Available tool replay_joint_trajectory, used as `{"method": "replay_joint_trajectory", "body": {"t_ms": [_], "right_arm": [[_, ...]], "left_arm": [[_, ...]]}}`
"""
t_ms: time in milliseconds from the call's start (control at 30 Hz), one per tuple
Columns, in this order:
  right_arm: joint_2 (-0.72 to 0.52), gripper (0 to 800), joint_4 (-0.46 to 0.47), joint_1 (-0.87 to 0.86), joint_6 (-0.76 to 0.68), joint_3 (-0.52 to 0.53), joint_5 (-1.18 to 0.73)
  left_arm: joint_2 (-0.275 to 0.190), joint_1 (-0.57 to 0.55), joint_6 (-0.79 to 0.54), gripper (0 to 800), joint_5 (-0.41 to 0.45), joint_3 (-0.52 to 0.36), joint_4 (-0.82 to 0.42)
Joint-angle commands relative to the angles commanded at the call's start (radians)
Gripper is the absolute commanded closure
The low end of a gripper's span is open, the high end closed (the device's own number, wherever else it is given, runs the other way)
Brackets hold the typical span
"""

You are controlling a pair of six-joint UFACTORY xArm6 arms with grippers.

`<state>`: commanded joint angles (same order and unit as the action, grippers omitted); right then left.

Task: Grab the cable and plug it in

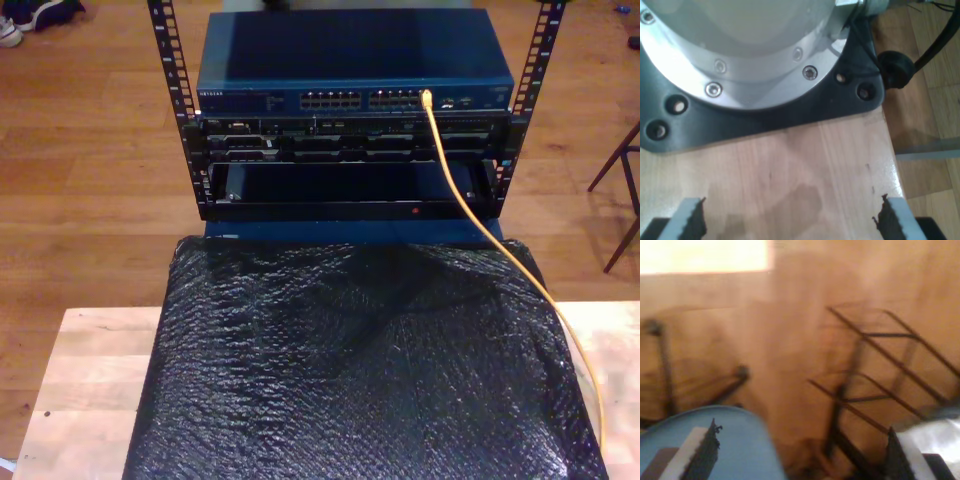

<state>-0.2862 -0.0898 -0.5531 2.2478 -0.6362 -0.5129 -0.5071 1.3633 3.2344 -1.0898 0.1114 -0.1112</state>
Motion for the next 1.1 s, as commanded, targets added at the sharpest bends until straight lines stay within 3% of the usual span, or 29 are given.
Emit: {"method": "replay_joint_trajectory", "body": {"t_ms": [600,900,1100], "right_arm": [[-0.166,2,0.006,-0.288,0.315,0.04,-0.519],[-0.276,3,0.009,-0.454,0.506,0.146,-0.58],[-0.316,2,0.012,-0.509,0.554,0.152,-0.674]], "left_arm": [[0.0,0.0,0.0,0,0.0,0.0,0.0],[0.0,0.0,0.0,0,0.0,0.0,0.0],[0.0,0.0,0.0,0,0.0,0.0,0.0]]}}
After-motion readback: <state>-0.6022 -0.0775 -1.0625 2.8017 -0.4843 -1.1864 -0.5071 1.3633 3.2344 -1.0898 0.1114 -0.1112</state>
